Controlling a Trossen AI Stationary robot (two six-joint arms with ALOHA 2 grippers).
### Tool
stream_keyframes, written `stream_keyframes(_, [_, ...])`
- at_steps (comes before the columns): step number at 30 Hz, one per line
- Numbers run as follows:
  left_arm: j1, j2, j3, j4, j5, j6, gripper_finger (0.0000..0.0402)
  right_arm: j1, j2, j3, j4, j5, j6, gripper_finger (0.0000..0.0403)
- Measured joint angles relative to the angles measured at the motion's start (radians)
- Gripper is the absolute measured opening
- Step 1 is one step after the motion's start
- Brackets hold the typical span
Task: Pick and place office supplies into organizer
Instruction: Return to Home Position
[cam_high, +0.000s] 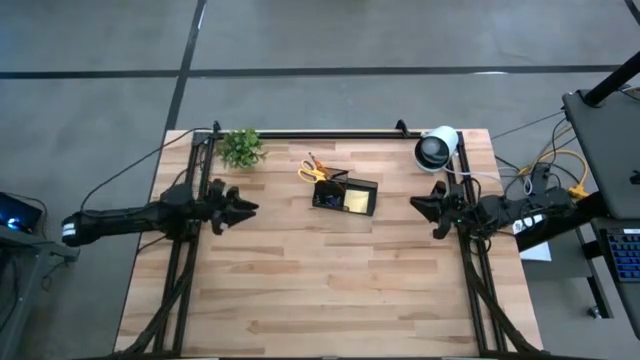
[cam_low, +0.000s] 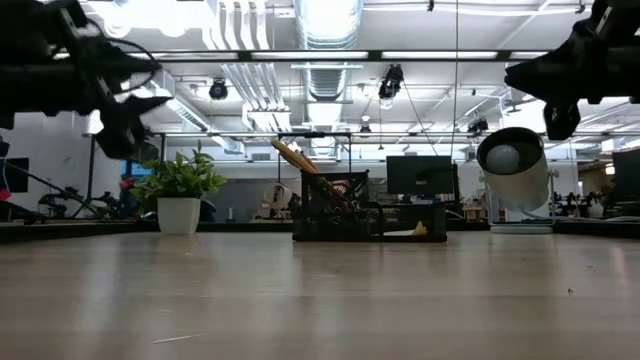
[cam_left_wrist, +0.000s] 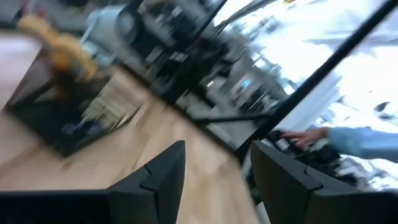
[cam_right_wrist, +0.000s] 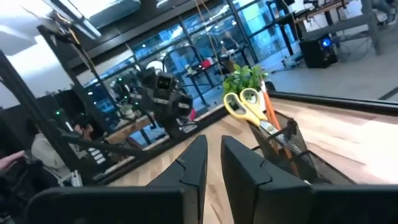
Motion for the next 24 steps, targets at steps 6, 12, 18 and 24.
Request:
stream_keyframes(6, [-0.004,-0.173,-0.001,0.033,0.0,0.001,0.0167,0.0,0.019,0.0,-0.011,0.0,-0.001,0.0038])
stream_keyframes(12, [-0.004,-0.072,0.004,0.215,0.006,0.0,0.0167,-0.001,0.038,0.0,-0.011,0.001,-0.004,0.0038])
stream_keyframes(18, [-0.004,-0.013,0.002,0.269,0.006,0.0,0.0167,0.0,0.048,0.0,-0.012,-0.004,-0.003,0.0038])
stream_keyframes(24, [-0.004,0.028,0.002,0.271,0.008,0.0,0.0167,-0.001,0.047,0.0,-0.011,0.003,-0.003,0.0038])
